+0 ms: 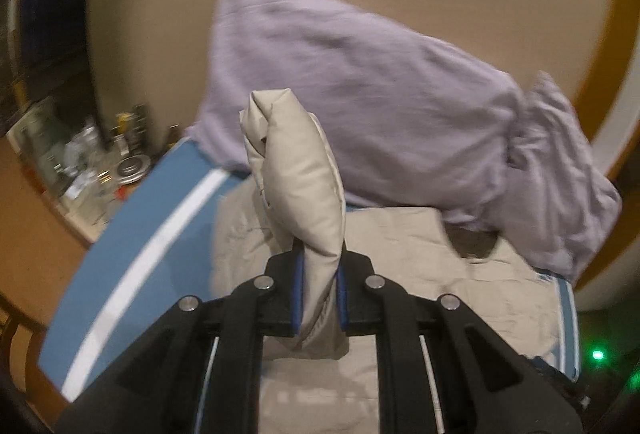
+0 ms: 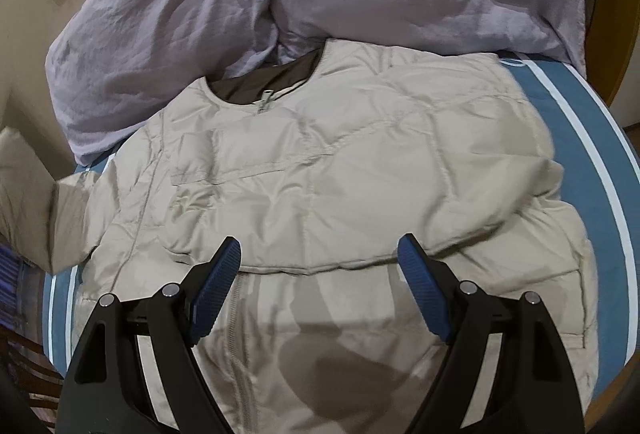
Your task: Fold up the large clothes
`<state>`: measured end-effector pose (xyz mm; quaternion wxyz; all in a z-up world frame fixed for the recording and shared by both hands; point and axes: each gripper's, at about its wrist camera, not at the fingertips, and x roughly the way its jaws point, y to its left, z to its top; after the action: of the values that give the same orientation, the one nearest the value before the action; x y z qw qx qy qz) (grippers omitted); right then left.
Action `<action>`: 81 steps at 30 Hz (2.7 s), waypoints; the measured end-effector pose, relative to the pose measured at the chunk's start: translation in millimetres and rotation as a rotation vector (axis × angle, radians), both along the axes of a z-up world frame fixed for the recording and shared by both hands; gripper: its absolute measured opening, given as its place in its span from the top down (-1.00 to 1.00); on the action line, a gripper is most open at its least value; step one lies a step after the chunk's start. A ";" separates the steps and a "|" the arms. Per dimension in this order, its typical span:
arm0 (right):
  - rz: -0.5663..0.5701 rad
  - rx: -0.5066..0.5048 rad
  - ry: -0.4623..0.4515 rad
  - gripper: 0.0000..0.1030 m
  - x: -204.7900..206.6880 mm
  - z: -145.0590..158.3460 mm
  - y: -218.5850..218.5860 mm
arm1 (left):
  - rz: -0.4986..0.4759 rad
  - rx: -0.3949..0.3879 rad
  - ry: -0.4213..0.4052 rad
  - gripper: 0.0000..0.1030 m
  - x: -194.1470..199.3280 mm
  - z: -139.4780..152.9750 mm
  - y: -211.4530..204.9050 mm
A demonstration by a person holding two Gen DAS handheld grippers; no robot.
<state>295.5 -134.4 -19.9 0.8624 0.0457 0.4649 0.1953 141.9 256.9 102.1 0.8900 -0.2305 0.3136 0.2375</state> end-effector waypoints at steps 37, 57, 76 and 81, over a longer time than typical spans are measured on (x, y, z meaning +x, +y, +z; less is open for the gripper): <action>-0.083 -0.017 0.001 -0.60 20.8 -12.4 -76.0 | -0.408 -0.080 0.263 0.60 150.1 -111.1 -199.4; 0.104 0.199 0.058 -0.59 26.0 17.6 16.2 | -0.273 -0.047 0.229 0.04 86.7 -93.5 -124.4; 0.063 0.085 0.105 0.72 20.4 -14.9 59.5 | -0.167 -0.004 0.284 -0.12 45.4 -108.2 -74.3; 0.045 0.023 0.133 0.73 25.1 -33.2 62.1 | -0.157 -0.009 0.305 -0.12 46.8 -117.6 -69.6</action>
<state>320.6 -72.3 -53.2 0.8243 0.0583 0.5199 0.2163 188.7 187.3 -15.6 0.8469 -0.1706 0.4631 0.1981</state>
